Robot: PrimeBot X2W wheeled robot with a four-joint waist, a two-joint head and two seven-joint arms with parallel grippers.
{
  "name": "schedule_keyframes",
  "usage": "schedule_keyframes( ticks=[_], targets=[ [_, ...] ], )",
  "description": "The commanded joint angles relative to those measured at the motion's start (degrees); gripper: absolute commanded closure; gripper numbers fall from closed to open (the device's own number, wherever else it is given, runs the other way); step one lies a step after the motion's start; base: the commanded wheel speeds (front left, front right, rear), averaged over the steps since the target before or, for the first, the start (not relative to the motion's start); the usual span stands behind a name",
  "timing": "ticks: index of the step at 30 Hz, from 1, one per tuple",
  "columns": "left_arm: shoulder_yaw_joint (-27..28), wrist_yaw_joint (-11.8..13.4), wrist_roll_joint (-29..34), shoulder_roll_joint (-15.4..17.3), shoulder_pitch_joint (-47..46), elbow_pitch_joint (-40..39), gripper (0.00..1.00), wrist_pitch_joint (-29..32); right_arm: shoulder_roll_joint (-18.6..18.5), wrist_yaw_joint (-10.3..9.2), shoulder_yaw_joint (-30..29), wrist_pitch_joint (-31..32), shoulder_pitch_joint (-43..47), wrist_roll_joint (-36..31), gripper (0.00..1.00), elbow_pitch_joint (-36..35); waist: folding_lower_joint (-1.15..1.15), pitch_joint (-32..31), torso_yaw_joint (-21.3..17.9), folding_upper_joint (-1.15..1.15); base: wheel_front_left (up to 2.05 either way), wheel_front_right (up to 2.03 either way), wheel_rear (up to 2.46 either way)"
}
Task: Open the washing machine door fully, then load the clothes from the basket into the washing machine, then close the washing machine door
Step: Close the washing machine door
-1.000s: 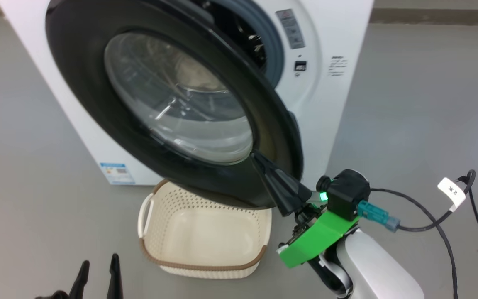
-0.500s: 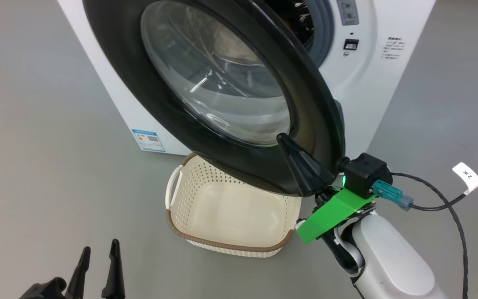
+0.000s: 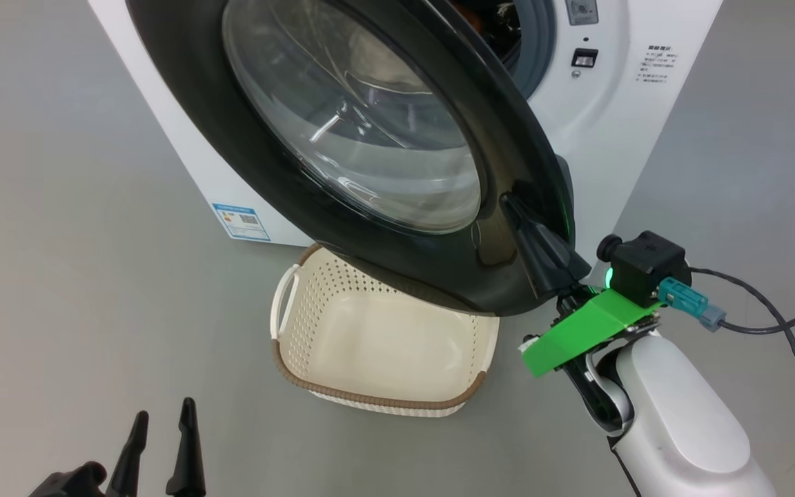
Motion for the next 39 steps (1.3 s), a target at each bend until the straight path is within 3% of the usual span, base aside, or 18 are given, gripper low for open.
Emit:
schedule_keyframes(
  ticks=[1,15,39],
  targets=[
    [1.7,-0.1,-0.5,0.5,-2.0,-1.0,0.0,-0.5,1.1,0.09,0.5,-0.3,-1.5,-0.9,1.0,-1.3,0.0,0.3,-0.2,0.0,0.0,0.0,0.0],
    [0.5,-0.1,-0.9,0.5,-2.4,-1.5,0.0,-0.5,-0.1,0.09,-1.6,-0.3,-5.3,-2.0,1.0,0.2,0.0,2.5,-0.6,0.0,0.0,0.0,0.0],
    [-2.6,-0.2,-3.0,0.5,-6.7,-5.0,0.0,-0.5,-3.5,0.09,-4.0,-0.3,-16.9,-6.2,1.0,2.5,0.0,12.3,1.9,0.0,0.0,0.0,0.0]
  ],
)
